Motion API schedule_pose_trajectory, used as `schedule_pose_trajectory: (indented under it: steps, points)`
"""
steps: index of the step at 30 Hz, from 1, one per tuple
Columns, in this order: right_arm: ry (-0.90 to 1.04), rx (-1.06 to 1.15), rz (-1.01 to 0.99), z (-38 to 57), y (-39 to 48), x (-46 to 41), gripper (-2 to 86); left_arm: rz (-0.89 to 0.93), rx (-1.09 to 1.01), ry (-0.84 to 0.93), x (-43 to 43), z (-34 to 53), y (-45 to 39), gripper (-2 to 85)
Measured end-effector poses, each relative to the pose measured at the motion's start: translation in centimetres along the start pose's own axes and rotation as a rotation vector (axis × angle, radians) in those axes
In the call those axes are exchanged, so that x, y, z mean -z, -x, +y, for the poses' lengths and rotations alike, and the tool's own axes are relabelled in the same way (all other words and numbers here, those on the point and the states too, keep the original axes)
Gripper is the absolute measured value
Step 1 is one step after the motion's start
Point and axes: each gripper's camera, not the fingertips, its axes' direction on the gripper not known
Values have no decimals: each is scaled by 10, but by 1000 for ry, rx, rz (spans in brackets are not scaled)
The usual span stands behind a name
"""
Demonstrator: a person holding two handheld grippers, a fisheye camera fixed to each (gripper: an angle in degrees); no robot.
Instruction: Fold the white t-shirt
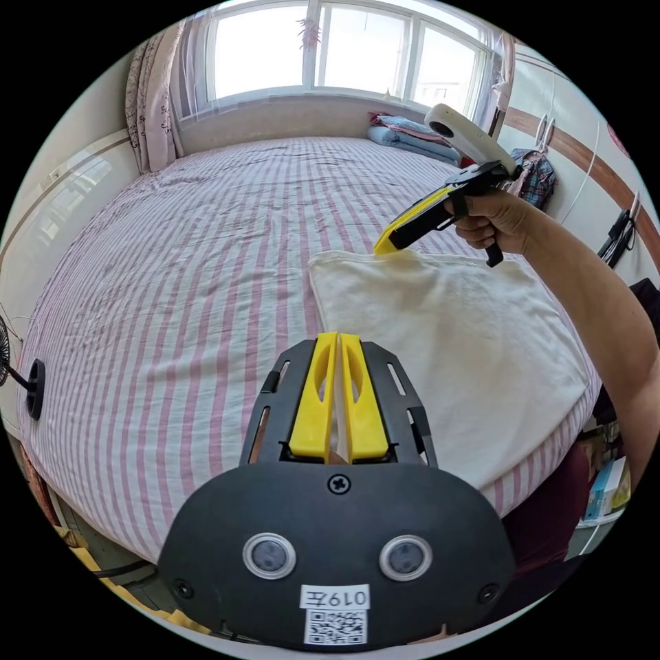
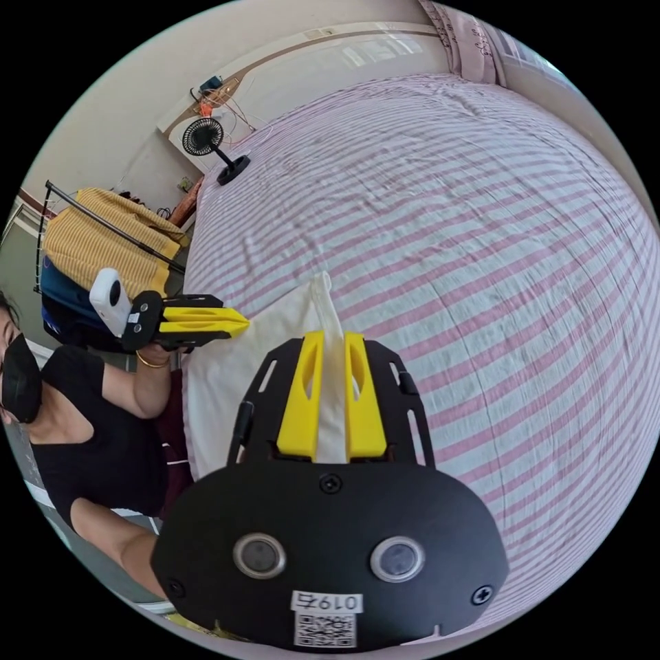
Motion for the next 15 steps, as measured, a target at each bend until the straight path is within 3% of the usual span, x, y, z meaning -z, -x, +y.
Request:
schedule_pose_trajectory:
  steps: [6, 15]
  points:
    - [62, 9, 45, -10, 9, -14, 26, -5, -5, 2, -2, 5, 12, 9]
    - [-15, 116, 180, -8, 53, -10, -5, 6, -2, -5, -8, 13, 28, 10]
